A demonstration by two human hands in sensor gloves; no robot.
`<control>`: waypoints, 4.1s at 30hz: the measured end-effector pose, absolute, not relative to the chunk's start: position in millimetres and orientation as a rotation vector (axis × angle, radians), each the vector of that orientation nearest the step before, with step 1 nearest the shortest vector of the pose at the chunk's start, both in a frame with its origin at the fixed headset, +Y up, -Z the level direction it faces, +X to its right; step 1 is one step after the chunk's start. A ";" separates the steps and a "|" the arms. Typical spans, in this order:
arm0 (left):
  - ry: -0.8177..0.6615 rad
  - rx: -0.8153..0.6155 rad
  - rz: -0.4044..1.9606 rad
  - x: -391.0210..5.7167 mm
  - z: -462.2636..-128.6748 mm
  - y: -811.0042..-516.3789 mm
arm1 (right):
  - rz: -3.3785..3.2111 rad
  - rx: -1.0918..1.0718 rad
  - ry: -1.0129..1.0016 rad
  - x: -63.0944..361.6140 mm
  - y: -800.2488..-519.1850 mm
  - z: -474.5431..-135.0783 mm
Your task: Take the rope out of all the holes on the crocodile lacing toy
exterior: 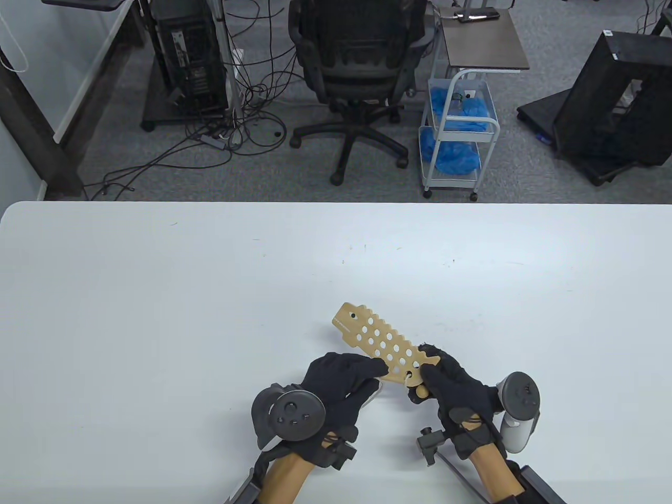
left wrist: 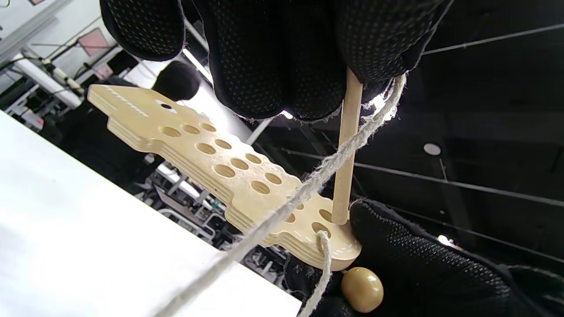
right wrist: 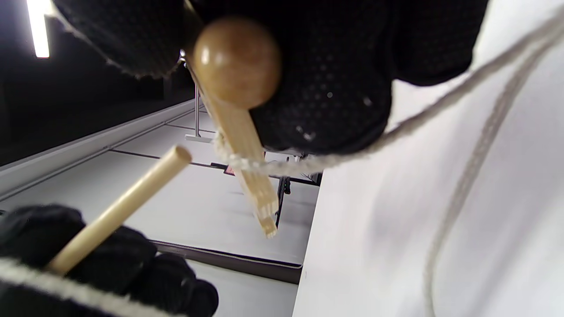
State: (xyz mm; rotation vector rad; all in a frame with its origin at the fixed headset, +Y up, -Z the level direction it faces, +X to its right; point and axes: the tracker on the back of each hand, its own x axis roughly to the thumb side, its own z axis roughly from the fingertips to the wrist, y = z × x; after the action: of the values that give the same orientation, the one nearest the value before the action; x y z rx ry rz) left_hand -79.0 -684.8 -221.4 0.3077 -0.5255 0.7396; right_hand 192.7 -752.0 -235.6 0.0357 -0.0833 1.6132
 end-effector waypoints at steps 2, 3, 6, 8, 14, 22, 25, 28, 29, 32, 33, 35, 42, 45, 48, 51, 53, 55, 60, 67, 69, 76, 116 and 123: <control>-0.525 0.312 0.714 -77.2 -220.3 -683.9 | 1.615 0.050 -0.069 189.5 -752.3 -235.3; -0.526 0.317 0.700 -76.6 -219.5 -683.5 | 1.615 0.056 -0.065 188.7 -752.5 -235.2; -0.546 0.351 0.586 -72.4 -215.6 -680.3 | 1.623 0.073 -0.051 185.4 -752.6 -234.8; -0.566 0.368 0.528 -69.0 -213.0 -678.8 | 1.630 0.079 -0.048 184.4 -752.5 -234.7; -0.616 0.435 0.374 -59.6 -204.0 -672.9 | 1.647 0.072 -0.031 183.0 -754.3 -234.4; -0.701 0.520 0.192 -43.3 -188.4 -666.1 | 1.602 0.012 0.003 181.0 -758.6 -232.2; -0.714 0.516 0.170 -38.9 -186.4 -667.1 | 1.562 0.003 0.018 180.5 -760.5 -232.0; -0.710 0.512 0.183 -40.0 -187.7 -667.5 | 1.576 0.019 0.016 180.0 -759.4 -232.3; -0.706 0.512 0.186 -40.9 -188.2 -667.3 | 1.575 0.019 0.016 180.0 -759.3 -232.3; -0.683 0.525 0.182 -43.8 -188.8 -666.0 | 1.552 0.021 0.031 178.9 -760.1 -232.3; -0.682 0.528 0.179 -43.9 -188.6 -665.7 | 1.537 0.018 0.036 179.0 -760.7 -232.4; -0.683 0.537 0.161 -42.9 -187.2 -665.7 | 1.492 0.012 0.042 179.2 -761.9 -232.2; -0.695 0.520 0.131 -38.1 -187.8 -668.3 | 1.484 0.120 0.038 175.7 -754.4 -233.4; -0.676 0.527 0.135 -42.1 -189.5 -668.3 | 1.470 0.137 0.050 173.3 -754.5 -233.6; -0.668 0.529 0.119 -40.9 -189.8 -669.5 | 1.454 0.128 0.044 174.2 -754.3 -233.3; -0.659 0.540 0.094 -37.7 -187.9 -669.5 | 1.442 0.114 0.044 173.4 -754.5 -231.9; -0.647 0.549 0.090 -37.5 -187.1 -668.3 | 1.418 0.111 0.054 171.9 -755.3 -231.2; -0.646 0.548 0.090 -38.1 -187.3 -667.7 | 1.413 0.114 0.052 171.7 -754.3 -231.5; -0.595 0.544 0.139 -50.9 -194.3 -663.8 | 1.490 0.091 -0.027 181.4 -748.4 -232.3; -0.399 0.524 0.264 -93.8 -213.4 -658.4 | 1.410 0.095 -0.038 191.8 -745.9 -236.0; -0.332 0.492 0.322 -107.8 -220.5 -660.0 | 1.421 0.117 -0.044 193.7 -743.2 -237.2; -0.272 0.304 0.560 -125.4 -239.0 -675.9 | 1.402 0.247 -0.008 195.9 -735.5 -241.6; -0.240 -0.113 1.408 -137.6 -257.7 -710.8 | 1.405 0.552 0.063 179.9 -725.7 -235.3; -0.231 -0.148 1.439 -136.4 -257.9 -714.9 | 1.427 0.599 0.102 175.8 -725.3 -234.7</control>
State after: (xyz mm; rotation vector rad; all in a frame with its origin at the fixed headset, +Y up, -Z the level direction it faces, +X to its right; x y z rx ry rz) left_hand -136.4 -714.9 -257.9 -0.1478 -0.2309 1.4388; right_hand 175.8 -725.3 -234.7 0.5987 0.1019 1.4269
